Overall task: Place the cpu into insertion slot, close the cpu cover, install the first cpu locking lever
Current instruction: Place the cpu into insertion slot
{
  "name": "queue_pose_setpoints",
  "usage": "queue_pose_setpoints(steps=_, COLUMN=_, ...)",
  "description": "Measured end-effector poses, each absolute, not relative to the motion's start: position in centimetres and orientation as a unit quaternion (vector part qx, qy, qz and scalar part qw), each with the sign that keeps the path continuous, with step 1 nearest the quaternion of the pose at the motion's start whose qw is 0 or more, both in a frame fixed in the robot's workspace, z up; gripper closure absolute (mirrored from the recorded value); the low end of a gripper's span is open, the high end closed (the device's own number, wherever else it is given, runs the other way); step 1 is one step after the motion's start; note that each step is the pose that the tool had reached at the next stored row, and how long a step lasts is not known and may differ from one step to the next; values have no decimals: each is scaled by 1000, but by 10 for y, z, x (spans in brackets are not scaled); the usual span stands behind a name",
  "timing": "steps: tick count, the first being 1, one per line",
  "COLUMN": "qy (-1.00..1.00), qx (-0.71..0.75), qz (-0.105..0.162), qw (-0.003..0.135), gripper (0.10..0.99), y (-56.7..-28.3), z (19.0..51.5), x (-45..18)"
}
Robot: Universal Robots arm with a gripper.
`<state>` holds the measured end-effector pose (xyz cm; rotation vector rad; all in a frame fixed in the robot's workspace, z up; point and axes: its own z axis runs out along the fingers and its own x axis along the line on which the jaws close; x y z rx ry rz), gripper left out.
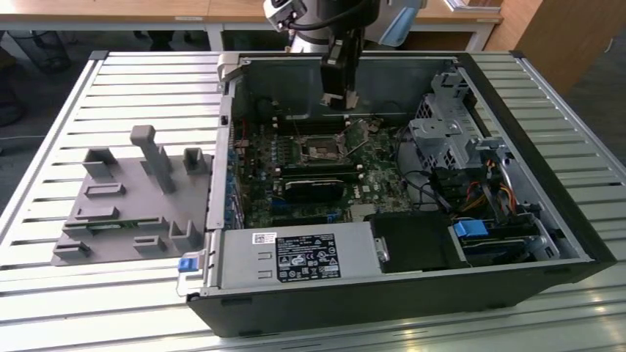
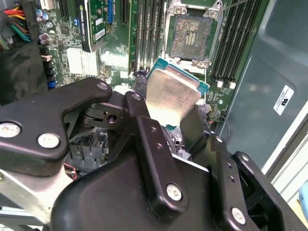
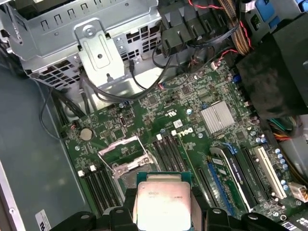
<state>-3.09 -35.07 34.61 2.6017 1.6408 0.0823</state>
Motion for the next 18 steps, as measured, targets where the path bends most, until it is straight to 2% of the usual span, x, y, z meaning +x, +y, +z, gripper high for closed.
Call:
queue_pose_setpoints(steps=10, qy=502, qx=864, qz=25, qw=34, gripper=557, y=-350, z=342, x=-31)
queue_pose_setpoints(steps=18, qy=556, qx=830, qz=27, qw=32, gripper=557, y=-350, z=339, x=-31)
